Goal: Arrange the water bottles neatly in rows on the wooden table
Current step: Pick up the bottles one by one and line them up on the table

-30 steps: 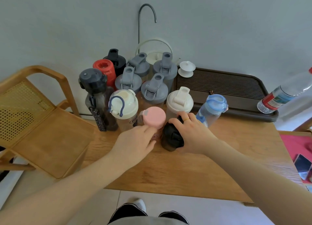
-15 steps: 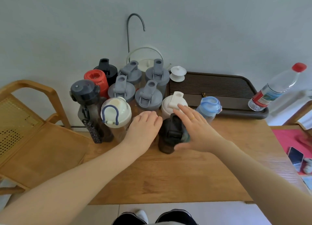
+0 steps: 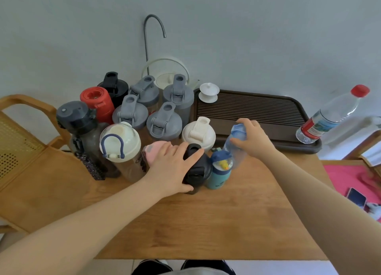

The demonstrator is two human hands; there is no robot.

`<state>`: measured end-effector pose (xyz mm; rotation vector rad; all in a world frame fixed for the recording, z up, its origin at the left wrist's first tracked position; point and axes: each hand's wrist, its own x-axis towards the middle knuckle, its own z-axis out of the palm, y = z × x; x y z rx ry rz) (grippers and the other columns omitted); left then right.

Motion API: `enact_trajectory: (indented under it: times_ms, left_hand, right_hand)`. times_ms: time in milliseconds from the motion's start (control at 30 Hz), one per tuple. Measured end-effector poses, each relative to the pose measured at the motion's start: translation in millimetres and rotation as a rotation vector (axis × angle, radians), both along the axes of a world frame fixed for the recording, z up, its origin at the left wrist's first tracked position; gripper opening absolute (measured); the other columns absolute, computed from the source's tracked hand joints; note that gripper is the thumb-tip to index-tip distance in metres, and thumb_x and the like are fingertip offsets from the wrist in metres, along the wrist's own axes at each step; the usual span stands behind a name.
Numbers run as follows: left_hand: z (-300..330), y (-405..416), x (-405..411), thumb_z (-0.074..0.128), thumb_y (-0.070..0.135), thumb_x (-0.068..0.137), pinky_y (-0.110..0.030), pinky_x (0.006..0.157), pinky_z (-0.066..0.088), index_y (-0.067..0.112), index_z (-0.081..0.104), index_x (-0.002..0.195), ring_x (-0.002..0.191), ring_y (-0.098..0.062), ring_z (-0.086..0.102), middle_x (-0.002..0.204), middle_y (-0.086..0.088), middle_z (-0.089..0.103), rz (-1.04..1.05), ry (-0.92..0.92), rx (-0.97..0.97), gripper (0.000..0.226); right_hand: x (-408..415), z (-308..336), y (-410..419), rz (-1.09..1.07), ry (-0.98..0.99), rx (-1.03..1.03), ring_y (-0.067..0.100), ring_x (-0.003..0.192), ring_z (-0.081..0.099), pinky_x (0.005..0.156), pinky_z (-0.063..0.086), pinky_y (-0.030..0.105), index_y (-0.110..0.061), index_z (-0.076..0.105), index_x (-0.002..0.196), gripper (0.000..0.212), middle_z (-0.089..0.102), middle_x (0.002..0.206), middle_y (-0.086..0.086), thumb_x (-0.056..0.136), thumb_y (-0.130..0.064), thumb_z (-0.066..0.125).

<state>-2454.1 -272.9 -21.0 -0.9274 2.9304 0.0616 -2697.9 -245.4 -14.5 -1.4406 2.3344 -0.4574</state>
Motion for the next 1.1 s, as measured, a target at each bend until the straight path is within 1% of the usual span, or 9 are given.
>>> enact_trajectory:
  times_ms: [167,300,367,500,633,733,833,900,1100]
  left_hand:
    - [-3,9,-6,0.059,0.051,0.076,-0.047,0.114,0.007,0.025,0.000,0.144,0.128,-0.033,0.032,0.146,-0.014,0.016,0.071,-0.036,-0.004,0.094]
    - [-7,9,-7,0.077,0.058,0.042,-0.052,0.094,0.042,0.020,0.033,0.131,0.092,-0.033,0.063,0.117,-0.018,0.056,0.072,0.006,-0.115,0.106]
    - [-10,8,-5,0.078,0.059,0.034,-0.051,0.087,0.047,0.019,0.041,0.125,0.083,-0.031,0.066,0.108,-0.016,0.061,0.073,0.051,-0.144,0.106]
    - [-14,8,-5,0.079,0.059,0.037,-0.054,0.091,0.043,0.019,0.039,0.127,0.090,-0.033,0.065,0.112,-0.017,0.061,0.071,0.054,-0.159,0.106]
    - [-14,8,-6,0.080,0.058,0.038,-0.054,0.093,0.041,0.020,0.036,0.129,0.094,-0.033,0.065,0.114,-0.016,0.060,0.086,0.067,-0.138,0.108]
    - [-14,9,-6,0.081,0.055,0.044,-0.055,0.098,0.035,0.021,0.030,0.132,0.101,-0.034,0.062,0.120,-0.018,0.057,0.102,0.064,-0.097,0.107]
    - [-11,12,-6,0.074,0.051,0.063,-0.048,0.110,0.011,0.023,0.017,0.142,0.123,-0.036,0.045,0.138,-0.018,0.039,0.097,0.045,-0.036,0.101]
    - [-12,13,-5,0.069,0.048,0.071,-0.043,0.111,0.000,0.023,0.011,0.145,0.131,-0.034,0.034,0.144,-0.016,0.031,0.101,0.059,-0.004,0.097]
    - [-10,19,-8,0.067,0.048,0.074,-0.049,0.113,0.008,0.023,0.008,0.146,0.131,-0.032,0.035,0.140,-0.015,0.037,0.105,0.043,-0.016,0.096]
  right_hand:
    - [-9,4,-6,0.148,0.029,-0.027,0.029,0.112,0.050,0.083,0.040,0.031,-0.021,0.038,0.132,0.056,0.039,0.135,0.010,0.083,-0.031,0.063]
    - [-10,1,2,0.202,-0.012,-0.046,0.025,0.109,0.050,0.083,0.043,0.031,-0.023,0.039,0.131,0.054,0.039,0.134,0.006,0.084,-0.034,0.062]
    - [-11,0,6,0.228,0.014,-0.024,0.025,0.115,0.047,0.088,0.043,0.033,-0.023,0.039,0.133,0.055,0.039,0.135,0.005,0.084,-0.036,0.061]
    - [3,12,14,0.389,0.408,-0.248,0.033,0.130,0.039,0.104,0.036,0.046,-0.013,0.047,0.131,0.058,0.048,0.136,0.012,0.082,-0.041,0.060]
    - [30,10,22,0.668,0.518,-0.056,0.026,0.095,0.060,0.088,0.042,0.037,-0.013,0.061,0.107,0.045,0.066,0.100,0.005,0.082,-0.049,0.054]
    - [40,5,23,0.689,0.679,0.049,0.024,0.075,0.061,0.077,0.043,0.036,-0.012,0.063,0.078,0.042,0.065,0.070,0.002,0.070,-0.053,0.065]
    - [44,0,26,0.705,0.730,0.083,0.026,0.101,0.050,0.091,0.034,0.039,-0.008,0.054,0.106,0.054,0.063,0.095,0.005,0.077,-0.053,0.059]
    - [44,-5,31,0.732,0.711,0.125,0.027,0.108,0.047,0.090,0.036,0.037,-0.008,0.039,0.125,0.063,0.058,0.113,0.008,0.082,-0.049,0.057]
    - [35,-3,49,0.641,0.544,0.237,0.024,0.097,0.055,0.062,0.042,0.031,-0.015,0.038,0.124,0.057,0.051,0.113,0.007,0.081,-0.047,0.058]
